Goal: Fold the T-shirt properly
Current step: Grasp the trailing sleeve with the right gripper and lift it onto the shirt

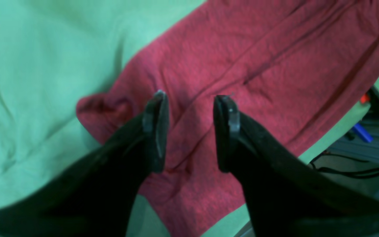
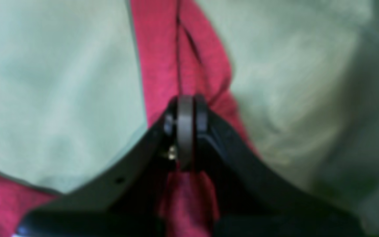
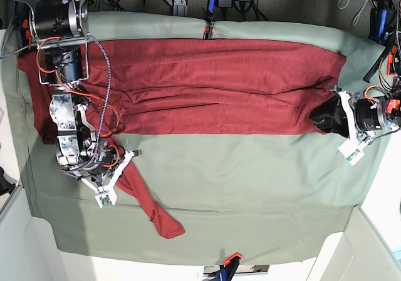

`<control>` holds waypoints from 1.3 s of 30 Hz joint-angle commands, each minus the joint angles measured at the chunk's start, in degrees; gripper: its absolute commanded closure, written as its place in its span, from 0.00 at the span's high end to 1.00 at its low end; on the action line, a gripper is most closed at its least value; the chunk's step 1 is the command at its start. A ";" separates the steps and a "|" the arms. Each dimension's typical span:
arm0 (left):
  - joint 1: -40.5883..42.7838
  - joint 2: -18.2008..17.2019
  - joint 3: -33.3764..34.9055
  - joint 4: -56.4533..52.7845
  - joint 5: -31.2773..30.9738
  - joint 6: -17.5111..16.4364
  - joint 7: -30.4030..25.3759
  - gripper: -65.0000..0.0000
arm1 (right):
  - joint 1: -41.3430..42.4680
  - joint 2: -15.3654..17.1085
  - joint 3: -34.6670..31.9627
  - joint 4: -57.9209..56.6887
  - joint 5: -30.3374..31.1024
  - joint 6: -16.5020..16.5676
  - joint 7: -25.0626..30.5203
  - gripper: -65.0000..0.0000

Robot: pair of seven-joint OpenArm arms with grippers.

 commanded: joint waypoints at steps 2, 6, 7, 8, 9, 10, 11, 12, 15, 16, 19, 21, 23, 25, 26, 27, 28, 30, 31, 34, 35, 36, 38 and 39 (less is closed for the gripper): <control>-1.79 -1.44 -0.81 0.63 -0.85 -0.28 -1.31 0.40 | 1.64 0.13 0.07 3.56 1.31 0.70 0.28 0.00; -2.95 -1.44 -0.81 0.63 -0.85 -0.28 -1.44 0.40 | 0.04 0.09 0.04 8.98 7.30 3.19 -2.56 0.00; -3.21 -1.44 -0.81 0.63 -0.85 -0.28 -1.44 0.40 | -0.74 0.07 0.04 10.60 9.11 4.07 -3.15 0.00; -3.45 -1.44 -0.81 0.63 -0.85 -0.28 -1.55 0.40 | -1.60 0.07 0.02 12.31 10.69 5.03 -3.82 0.00; -3.56 -1.44 -0.81 0.63 -0.83 -0.28 -1.86 0.40 | -2.51 0.09 -0.09 13.97 12.15 5.79 -4.66 0.00; -3.65 -1.44 -0.81 0.63 -0.85 -0.28 -2.21 0.40 | -3.58 0.09 -0.22 15.72 13.66 6.51 -5.55 0.00; -3.67 -1.42 -0.81 0.63 -0.81 -0.28 -2.71 0.40 | -4.76 0.09 -0.46 17.42 15.23 7.21 -6.43 0.00; -3.78 -1.38 -0.81 0.63 -0.83 -0.28 -2.99 0.40 | -6.16 0.11 -0.66 19.19 16.98 8.31 -7.15 0.00; -4.09 -0.15 -0.81 0.63 -0.87 -0.28 -3.17 0.40 | -10.97 0.13 -1.70 24.39 21.90 11.82 -8.92 0.00; -4.13 0.66 -0.81 0.63 -0.87 -0.28 -3.17 0.40 | -12.90 0.13 -2.16 26.27 23.34 12.83 -9.07 0.00; -4.13 3.43 -0.81 0.63 -0.83 -0.28 -3.61 0.40 | -18.91 0.15 -3.65 32.44 26.29 15.54 -9.38 0.00; -4.13 5.73 -0.81 0.63 -0.81 -0.28 -4.09 0.40 | -22.86 0.15 -4.46 36.48 27.65 16.31 -9.42 0.00; -4.42 8.11 -0.81 0.63 -0.20 -0.28 -4.66 0.40 | -26.53 0.17 -4.94 40.24 28.72 17.07 -9.60 0.00; -5.60 10.40 -0.81 0.50 0.96 -0.28 -4.68 0.40 | -29.86 0.28 -5.16 43.34 29.35 17.25 -10.01 0.00; -6.27 11.30 -0.81 0.35 1.11 -0.28 -4.70 0.40 | -31.39 0.31 -5.20 44.68 29.86 17.64 -10.14 0.00; -6.93 12.11 -0.79 0.13 1.14 -0.28 -4.85 0.41 | -32.89 0.31 -5.20 45.79 30.42 18.36 -10.27 0.00; -7.58 12.83 -0.79 -0.07 1.14 -0.28 -4.87 0.45 | -34.18 0.28 -5.20 46.51 30.91 18.69 -10.25 0.00; -8.66 14.08 -0.55 -0.83 1.16 -0.28 -5.14 0.53 | -35.93 0.28 -5.18 46.75 30.84 18.64 -10.27 0.00; -9.09 14.60 -0.39 -1.25 1.18 -0.28 -5.42 0.55 | -36.63 0.28 -5.18 46.75 30.53 18.64 -10.36 0.00; -11.10 16.90 1.14 -2.23 3.85 -0.28 -6.95 0.55 | -37.00 0.28 -5.18 46.75 30.77 18.62 -11.56 0.19; -11.85 17.86 2.19 -2.58 5.46 -0.28 -7.85 0.55 | -37.00 0.28 -5.18 46.75 30.73 18.62 -11.52 0.35; -12.66 18.86 3.61 -3.02 7.26 -0.28 -8.83 0.55 | -37.00 0.28 -5.11 46.75 30.73 18.62 -11.50 0.48; -14.40 21.16 6.93 -4.39 11.06 -0.28 -10.56 0.55 | -37.00 0.26 -4.90 46.77 30.71 18.62 -11.50 0.59; -15.47 22.49 8.74 -5.53 12.79 -0.28 -11.41 0.55 | -37.00 0.22 -4.55 46.80 30.71 18.60 -11.50 0.59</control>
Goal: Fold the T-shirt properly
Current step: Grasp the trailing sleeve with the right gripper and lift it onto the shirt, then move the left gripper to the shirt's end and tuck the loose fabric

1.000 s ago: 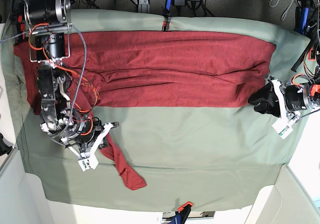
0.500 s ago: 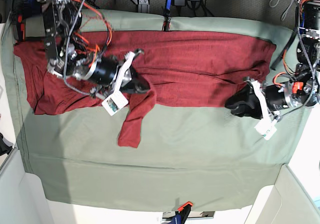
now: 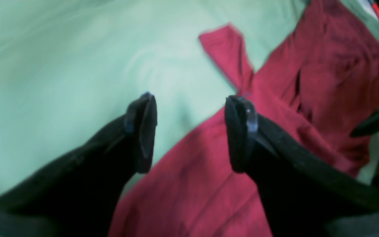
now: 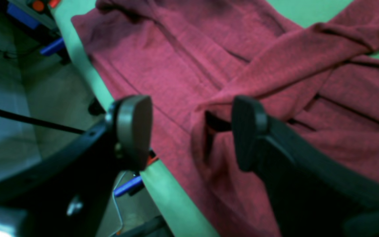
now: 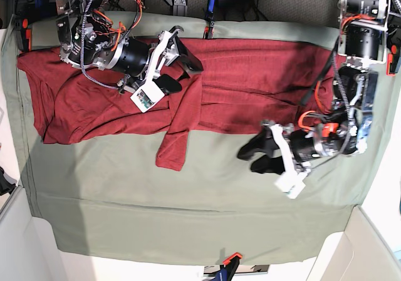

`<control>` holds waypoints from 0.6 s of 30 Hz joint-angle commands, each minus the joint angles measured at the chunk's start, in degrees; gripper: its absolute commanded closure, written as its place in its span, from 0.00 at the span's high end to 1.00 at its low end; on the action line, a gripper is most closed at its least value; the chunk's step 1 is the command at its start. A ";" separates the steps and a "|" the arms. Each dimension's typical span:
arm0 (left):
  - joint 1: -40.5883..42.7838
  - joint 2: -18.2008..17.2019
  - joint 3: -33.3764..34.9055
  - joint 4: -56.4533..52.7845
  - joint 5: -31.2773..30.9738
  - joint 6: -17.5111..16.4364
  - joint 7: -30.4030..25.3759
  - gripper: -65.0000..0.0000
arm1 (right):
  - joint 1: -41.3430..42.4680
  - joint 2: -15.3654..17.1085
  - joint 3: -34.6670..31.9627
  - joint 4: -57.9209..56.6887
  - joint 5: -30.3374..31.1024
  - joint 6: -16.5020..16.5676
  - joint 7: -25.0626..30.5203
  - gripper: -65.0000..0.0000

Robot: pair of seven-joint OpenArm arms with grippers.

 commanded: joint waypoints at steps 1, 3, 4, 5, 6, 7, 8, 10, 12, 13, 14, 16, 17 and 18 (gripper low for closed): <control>-2.38 0.76 1.36 -0.66 0.87 -0.49 -1.95 0.55 | 0.48 -0.17 0.79 1.27 0.76 0.37 1.22 0.59; -4.72 3.82 4.35 -3.85 4.68 -0.49 -3.45 0.55 | 0.46 -0.17 2.58 2.01 0.50 0.37 1.16 0.59; -5.90 5.35 5.40 -5.55 6.16 -0.49 -4.04 0.55 | 0.44 -0.15 3.76 2.54 -0.15 0.37 0.92 0.59; -7.04 6.75 6.21 -7.32 7.13 -0.49 -4.42 0.55 | 0.44 -0.15 5.22 3.08 -1.36 0.37 0.66 0.59; -8.11 8.02 6.84 -9.09 7.74 -0.49 -4.57 0.55 | 0.46 -0.13 6.93 3.50 -2.29 0.35 0.59 0.59; -9.11 9.27 7.34 -10.86 7.91 -0.49 -4.68 0.55 | 0.44 -0.13 8.94 3.74 -2.73 0.20 0.57 0.59; -10.01 10.43 7.74 -12.61 7.98 -0.49 -4.83 0.55 | 0.44 -0.11 11.17 3.78 -2.62 0.17 0.57 0.59; -11.52 12.79 8.52 -15.98 10.78 -0.49 -6.14 0.55 | 0.44 0.02 15.78 3.76 -2.36 0.15 0.55 0.59; -12.63 15.15 9.33 -19.54 15.32 0.02 -8.66 0.55 | 0.44 0.20 20.13 3.76 -1.60 0.15 0.48 0.59; -13.07 16.22 9.70 -21.20 17.18 1.05 -9.84 0.55 | 0.37 0.35 22.05 3.76 -0.87 0.15 0.26 0.59; -13.42 17.22 10.08 -22.73 19.04 1.99 -10.84 0.55 | 0.02 0.72 23.78 3.76 -0.02 0.17 0.28 0.59; -14.08 18.97 10.69 -25.46 22.18 4.00 -12.41 0.55 | -0.94 1.60 26.43 3.76 1.86 0.17 0.31 0.59; -14.40 19.78 10.91 -26.71 23.98 5.29 -13.29 0.55 | -1.42 2.08 27.32 3.76 2.60 0.20 0.28 0.59; -14.62 20.37 10.91 -27.74 25.70 6.58 -14.03 0.55 | -1.97 2.45 28.06 3.78 2.78 0.20 0.17 0.59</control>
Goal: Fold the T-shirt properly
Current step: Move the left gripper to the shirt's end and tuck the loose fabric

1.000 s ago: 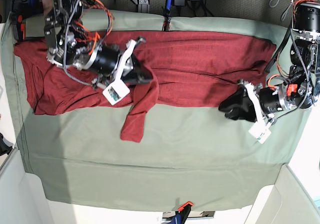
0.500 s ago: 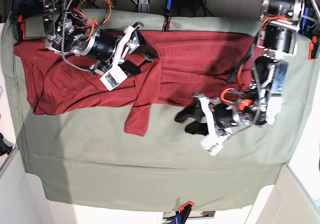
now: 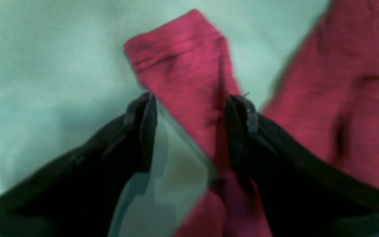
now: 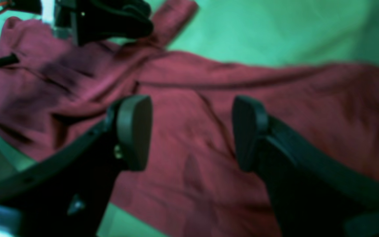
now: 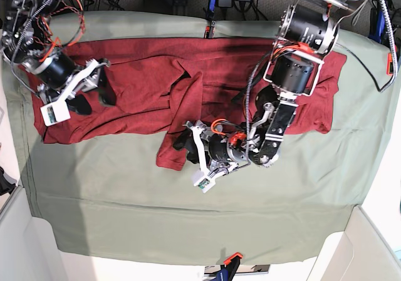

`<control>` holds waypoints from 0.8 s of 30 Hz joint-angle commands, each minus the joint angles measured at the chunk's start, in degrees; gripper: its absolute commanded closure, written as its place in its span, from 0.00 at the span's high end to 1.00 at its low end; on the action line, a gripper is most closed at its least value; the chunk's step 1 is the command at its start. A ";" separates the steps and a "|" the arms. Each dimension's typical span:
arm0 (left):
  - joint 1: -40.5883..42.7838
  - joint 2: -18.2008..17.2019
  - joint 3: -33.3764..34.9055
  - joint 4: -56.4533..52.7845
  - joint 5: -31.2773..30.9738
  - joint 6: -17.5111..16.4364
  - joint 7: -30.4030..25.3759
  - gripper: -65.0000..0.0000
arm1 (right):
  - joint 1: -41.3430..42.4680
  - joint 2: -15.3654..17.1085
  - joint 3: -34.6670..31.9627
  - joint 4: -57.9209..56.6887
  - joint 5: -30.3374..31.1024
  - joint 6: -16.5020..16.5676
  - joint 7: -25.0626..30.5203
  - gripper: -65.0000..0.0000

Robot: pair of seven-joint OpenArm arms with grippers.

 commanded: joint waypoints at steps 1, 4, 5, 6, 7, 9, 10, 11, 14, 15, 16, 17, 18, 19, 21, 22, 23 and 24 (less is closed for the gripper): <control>-2.23 0.26 -0.28 0.17 0.46 1.25 -1.60 0.55 | -0.04 1.03 0.63 1.05 1.92 0.20 1.16 0.59; -2.25 0.50 -0.26 -0.28 0.98 2.56 -1.20 0.55 | -1.66 2.27 1.11 1.09 2.73 0.20 1.14 0.59; -2.23 0.66 -0.26 -0.28 0.96 2.54 -0.92 0.55 | -1.95 2.43 1.09 1.09 2.73 0.20 1.11 0.59; -2.21 1.03 -0.26 -0.31 0.96 2.51 -0.66 0.55 | -1.99 2.38 1.09 1.09 2.71 0.20 1.05 0.59; -2.12 1.40 -0.26 -0.31 1.07 2.51 -0.48 0.55 | -2.10 2.40 1.09 1.09 2.75 0.20 1.09 0.59; -1.75 2.38 -0.26 -0.42 1.62 2.49 -0.35 0.55 | -2.08 2.34 1.09 1.09 2.78 0.17 1.14 0.59; -1.55 2.95 -0.22 -0.48 2.34 2.47 -0.33 0.55 | -2.08 2.32 1.09 1.09 2.80 0.17 1.14 0.59; -1.44 3.39 0.04 -0.61 3.13 2.47 -0.24 0.55 | -2.08 2.32 1.09 1.09 2.80 0.17 1.14 0.59; -1.31 4.13 2.01 -0.70 3.37 2.51 -0.17 0.55 | -2.10 2.34 1.09 1.09 2.78 0.17 1.11 0.59; -1.33 4.26 2.73 -0.70 3.39 2.51 -0.17 0.55 | -2.10 2.34 1.09 1.09 2.78 0.17 1.11 0.59; -1.33 4.35 3.34 -0.70 3.48 2.51 -0.20 0.53 | -2.10 2.32 1.09 1.09 2.75 0.15 1.11 0.59; -1.33 4.44 3.89 -0.70 3.72 2.54 -0.20 0.46 | -2.10 2.34 1.09 1.09 2.75 0.15 1.09 0.59; -1.33 4.44 4.22 -0.70 4.02 2.54 -0.35 0.35 | -2.10 2.34 1.09 1.09 2.75 0.13 1.09 0.59; -1.31 4.44 4.24 -0.70 4.39 2.54 -0.66 0.22 | -2.10 2.34 1.09 1.09 2.75 0.15 1.09 0.59; -1.38 4.39 4.22 -0.68 5.62 2.54 -1.09 0.00 | -2.10 2.34 1.09 1.09 2.75 0.15 1.11 0.59; -1.55 4.37 4.15 -0.68 6.34 2.56 -1.03 0.00 | -2.10 2.34 1.09 1.09 2.75 0.15 1.11 0.59; -1.75 4.26 4.09 -0.59 6.88 2.58 -1.03 0.00 | -2.08 2.34 1.09 1.09 2.73 0.15 1.11 0.59; -1.99 4.07 4.04 -0.26 6.93 2.64 -0.76 0.00 | -2.08 2.34 1.09 1.09 2.73 0.15 1.11 0.59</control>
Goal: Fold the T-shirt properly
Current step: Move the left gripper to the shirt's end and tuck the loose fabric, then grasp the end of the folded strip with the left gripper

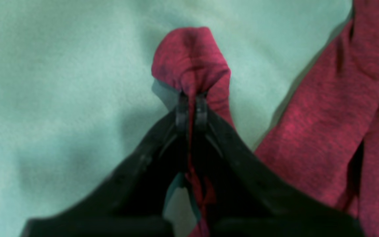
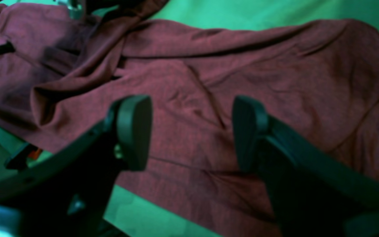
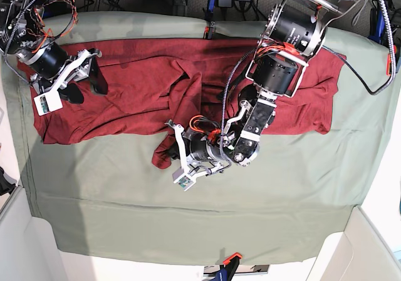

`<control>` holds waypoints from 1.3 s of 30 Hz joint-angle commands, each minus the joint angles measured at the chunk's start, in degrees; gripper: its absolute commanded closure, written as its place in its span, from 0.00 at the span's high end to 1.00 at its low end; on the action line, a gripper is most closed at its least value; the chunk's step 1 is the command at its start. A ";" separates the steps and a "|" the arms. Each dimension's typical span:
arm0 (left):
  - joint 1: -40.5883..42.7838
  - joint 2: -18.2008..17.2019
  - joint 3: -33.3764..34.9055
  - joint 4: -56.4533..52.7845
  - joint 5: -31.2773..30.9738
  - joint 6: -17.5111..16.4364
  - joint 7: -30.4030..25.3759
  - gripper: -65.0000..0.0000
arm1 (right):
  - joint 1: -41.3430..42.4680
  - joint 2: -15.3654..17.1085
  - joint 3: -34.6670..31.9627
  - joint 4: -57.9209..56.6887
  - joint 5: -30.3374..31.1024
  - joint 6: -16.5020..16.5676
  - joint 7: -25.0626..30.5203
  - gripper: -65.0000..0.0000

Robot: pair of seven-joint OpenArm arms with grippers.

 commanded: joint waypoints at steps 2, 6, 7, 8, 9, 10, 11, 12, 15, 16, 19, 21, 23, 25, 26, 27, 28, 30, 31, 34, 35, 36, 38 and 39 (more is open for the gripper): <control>-1.88 -1.09 -0.98 3.17 0.07 0.28 1.62 0.00 | 0.28 0.48 0.26 1.09 1.07 0.15 1.33 0.59; -1.68 -5.81 -3.89 13.57 -5.01 -0.90 8.70 0.00 | 0.26 0.48 0.76 1.09 1.09 0.15 1.31 0.59; -1.64 -7.63 -4.31 15.93 -7.65 -1.70 10.51 0.00 | 0.26 0.48 0.90 1.09 1.07 0.15 1.33 0.59; -1.51 -9.57 -4.66 18.01 -10.45 -2.56 11.87 0.00 | 0.28 0.50 1.03 1.09 1.07 0.15 1.33 0.59; -1.22 -11.52 -4.96 19.76 -12.96 -3.50 12.98 0.00 | 0.28 0.50 1.18 1.09 1.07 0.15 1.36 0.59; -0.74 -13.42 -5.25 21.40 -15.08 -4.28 14.01 0.00 | 0.28 0.57 1.27 1.09 1.07 0.15 1.38 0.59; -0.02 -15.26 -5.68 23.17 -16.79 -5.20 14.67 0.00 | 0.28 0.81 1.31 1.09 1.05 0.15 1.53 0.59; 1.01 -17.07 -6.29 25.05 -17.99 -5.42 15.15 0.00 | 0.28 1.07 1.31 1.09 1.03 0.15 1.55 0.59; 5.75 -21.77 -8.87 31.56 -20.24 -5.62 16.55 0.00 | 0.31 1.95 1.36 1.07 0.61 0.15 2.03 0.59; 7.82 -23.17 -10.08 33.79 -20.63 -5.81 16.68 0.00 | 0.33 2.10 1.36 1.07 0.63 0.15 2.14 0.59; 15.02 -26.49 -14.56 39.98 -21.31 -6.27 17.03 0.00 | 0.48 2.21 1.36 1.07 0.48 0.15 2.45 0.59; 20.11 -27.85 -18.38 43.39 -21.27 -6.27 17.00 0.00 | 0.48 2.21 1.36 1.07 0.42 0.15 2.60 0.59; 24.55 -28.44 -22.88 45.46 -21.24 -6.29 16.96 0.00 | 0.48 2.21 1.36 1.07 0.09 0.15 2.62 0.59; 28.00 -28.41 -27.78 45.90 -21.31 -6.27 16.70 0.00 | 0.46 2.21 1.36 1.07 -0.04 0.15 2.60 0.59; 29.44 -28.41 -30.03 45.90 -21.27 -6.27 16.28 0.00 | 0.46 2.21 1.36 1.07 0.00 0.15 2.60 0.59; 30.80 -28.41 -32.13 45.90 -21.24 -6.27 16.17 0.00 | 0.44 2.21 1.36 1.07 0.00 0.15 2.60 0.59; 32.04 -28.41 -34.05 45.90 -21.27 -6.29 16.20 0.00 | 0.46 2.21 1.36 1.07 0.00 0.15 2.60 0.59; 34.45 -28.41 -37.13 45.88 -21.49 -6.27 16.63 0.00 | 0.46 2.21 1.36 1.07 0.02 0.15 2.62 0.59; 35.58 -28.44 -38.01 45.88 -21.99 -6.27 16.94 0.00 | 0.46 2.21 1.36 1.07 0.02 0.15 2.62 0.59; 38.75 -28.39 -38.64 45.88 -23.37 -6.27 17.03 0.28 | 0.46 2.21 1.36 1.07 0.02 0.15 2.64 0.59; 39.78 -28.35 -38.64 45.88 -24.00 -6.27 17.00 0.39 | 0.46 2.21 1.36 1.07 0.00 0.15 2.62 0.59; 40.70 -28.35 -38.64 45.88 -24.48 -6.25 16.98 0.48 | 0.44 2.21 1.36 1.07 0.00 0.15 2.62 0.59; 42.05 -28.22 -38.64 45.88 -24.41 -6.01 17.00 0.58 | 0.46 2.21 1.36 1.07 -0.02 0.15 2.62 0.59; 42.58 -28.24 -38.64 45.88 -24.20 -4.57 17.03 0.58 | 0.46 2.21 1.36 1.07 0.00 0.15 2.64 0.59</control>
